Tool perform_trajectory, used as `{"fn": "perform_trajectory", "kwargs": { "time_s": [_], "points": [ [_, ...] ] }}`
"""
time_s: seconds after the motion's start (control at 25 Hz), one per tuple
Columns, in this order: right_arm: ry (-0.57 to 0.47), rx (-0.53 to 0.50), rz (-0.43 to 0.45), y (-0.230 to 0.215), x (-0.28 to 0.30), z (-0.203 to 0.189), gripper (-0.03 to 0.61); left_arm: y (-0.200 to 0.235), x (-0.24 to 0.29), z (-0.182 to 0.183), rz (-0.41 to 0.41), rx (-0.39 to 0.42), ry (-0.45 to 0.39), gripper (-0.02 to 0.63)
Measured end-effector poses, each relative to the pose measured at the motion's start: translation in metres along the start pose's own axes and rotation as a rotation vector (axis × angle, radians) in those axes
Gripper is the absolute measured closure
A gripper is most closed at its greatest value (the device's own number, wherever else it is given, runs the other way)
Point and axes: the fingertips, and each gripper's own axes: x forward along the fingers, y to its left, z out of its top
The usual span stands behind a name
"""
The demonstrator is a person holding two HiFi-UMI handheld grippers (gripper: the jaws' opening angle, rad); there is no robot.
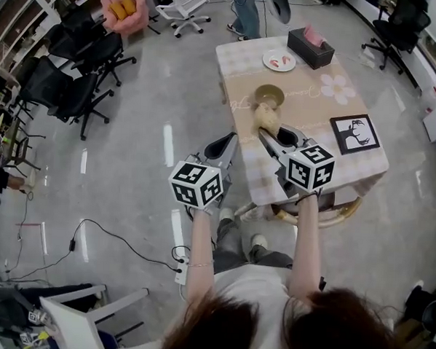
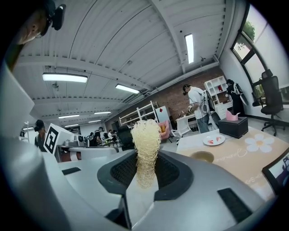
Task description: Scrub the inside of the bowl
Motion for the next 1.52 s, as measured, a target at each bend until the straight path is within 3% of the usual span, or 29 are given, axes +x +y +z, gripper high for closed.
{"fn": "perform_trajectory", "kwargs": {
  "time_s": [0.52, 0.68, 1.04, 1.52],
  "points": [
    [-0.072, 0.076, -0.233, -0.062, 0.052, 0.021, 0.483, 0.051, 0.067, 0.013, -0.313, 0.007, 0.028, 0.603],
    [-0.076, 0.085, -0.291, -0.071, 0.06, 0.021, 0.483, 0.074, 0.085, 0.015, -0.295, 0.019, 0.039, 0.603],
    [-0.104, 0.102, -0.432, -0.088, 0.063, 0.02, 0.483, 0.091, 0.107, 0.009, -0.412, 0.0, 0.09, 0.603],
    [-0.075, 0.114, -0.541, -0.111, 0.062, 0.015, 0.483, 0.102, 0.13, 0.003, -0.468, -0.025, 0.135, 0.603]
  ]
}}
